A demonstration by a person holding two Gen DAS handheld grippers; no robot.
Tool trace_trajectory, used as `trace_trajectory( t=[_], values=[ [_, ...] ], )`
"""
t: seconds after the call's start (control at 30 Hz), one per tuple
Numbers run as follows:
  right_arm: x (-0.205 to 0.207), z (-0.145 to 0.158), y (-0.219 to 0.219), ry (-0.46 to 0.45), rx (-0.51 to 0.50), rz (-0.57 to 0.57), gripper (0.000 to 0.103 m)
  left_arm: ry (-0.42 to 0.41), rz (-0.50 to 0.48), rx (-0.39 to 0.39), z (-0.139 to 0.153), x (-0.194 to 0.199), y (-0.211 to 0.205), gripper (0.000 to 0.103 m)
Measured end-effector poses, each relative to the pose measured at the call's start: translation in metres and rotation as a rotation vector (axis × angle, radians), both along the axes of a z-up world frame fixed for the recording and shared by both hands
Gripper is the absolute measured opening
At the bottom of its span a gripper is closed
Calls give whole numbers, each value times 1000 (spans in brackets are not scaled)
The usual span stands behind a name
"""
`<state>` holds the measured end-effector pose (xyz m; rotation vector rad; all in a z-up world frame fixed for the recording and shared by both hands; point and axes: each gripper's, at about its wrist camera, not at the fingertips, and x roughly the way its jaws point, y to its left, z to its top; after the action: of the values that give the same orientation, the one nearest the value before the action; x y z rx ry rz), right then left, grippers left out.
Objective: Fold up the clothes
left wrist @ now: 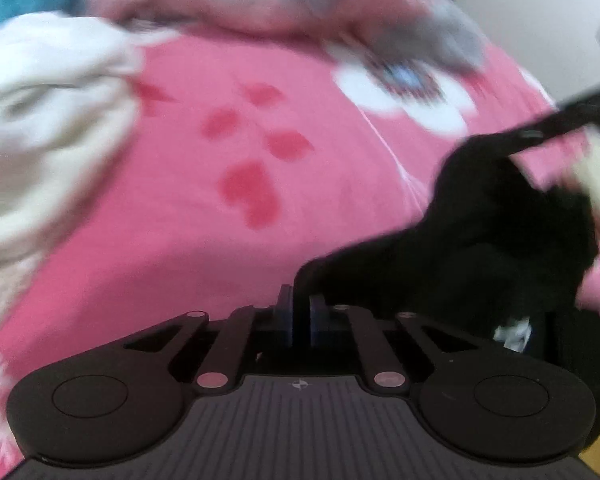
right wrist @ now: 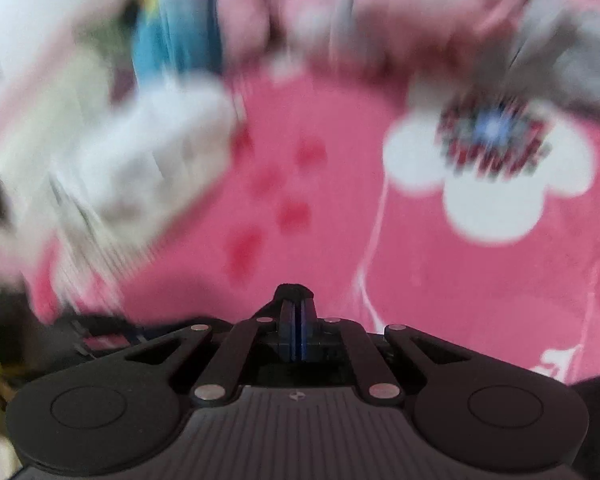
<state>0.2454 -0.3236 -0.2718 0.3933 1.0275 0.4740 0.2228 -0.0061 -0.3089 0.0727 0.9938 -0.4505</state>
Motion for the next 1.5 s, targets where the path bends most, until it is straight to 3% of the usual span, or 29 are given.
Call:
trace_trajectory(
  t=[0.07,0.17,0.37,0.47,0.6,0.77,1.0,1.13,1.23,1.27,1.33,1.37,1.43,1.47,1.5],
  values=[
    [-15,24,-17,-34,29,-53,3,-15,107,-49,22,-3,21,5],
    [-48,35,-25,-19,37,-68,2,-7,199,-155,45,-10,48,6],
    [-67,-16,-16,126,-107,-62,3,108,165,-52,10,-28,45,6],
    [-74,-37,-4,176,-185,-8,3,151,123,-1,-8,-39,41,7],
    [-84,-34,10,158,-243,66,3,157,107,26,-15,-55,45,7],
    [-62,-11,14,42,-219,38,3,58,170,-2,7,-47,54,6],
    [34,24,30,-218,-148,47,3,-161,319,-58,48,21,74,6],
    [72,18,54,-317,-168,70,3,-221,359,-11,40,41,80,6],
    [89,-7,66,-279,-205,66,5,-198,344,57,18,51,76,7],
    [95,-17,70,-256,-236,68,7,-168,339,75,10,54,76,8],
    [97,-26,69,-203,-272,40,8,-90,346,89,-2,56,79,27],
    [95,-25,62,-187,-260,11,11,-64,361,78,-4,53,83,32],
    [86,-21,46,-169,-232,-48,27,-39,391,42,-4,41,94,43],
    [80,-17,37,-166,-216,-78,41,-30,403,34,-3,34,99,47],
    [72,-11,29,-165,-204,-105,44,-22,414,30,-2,28,103,53]
  ],
)
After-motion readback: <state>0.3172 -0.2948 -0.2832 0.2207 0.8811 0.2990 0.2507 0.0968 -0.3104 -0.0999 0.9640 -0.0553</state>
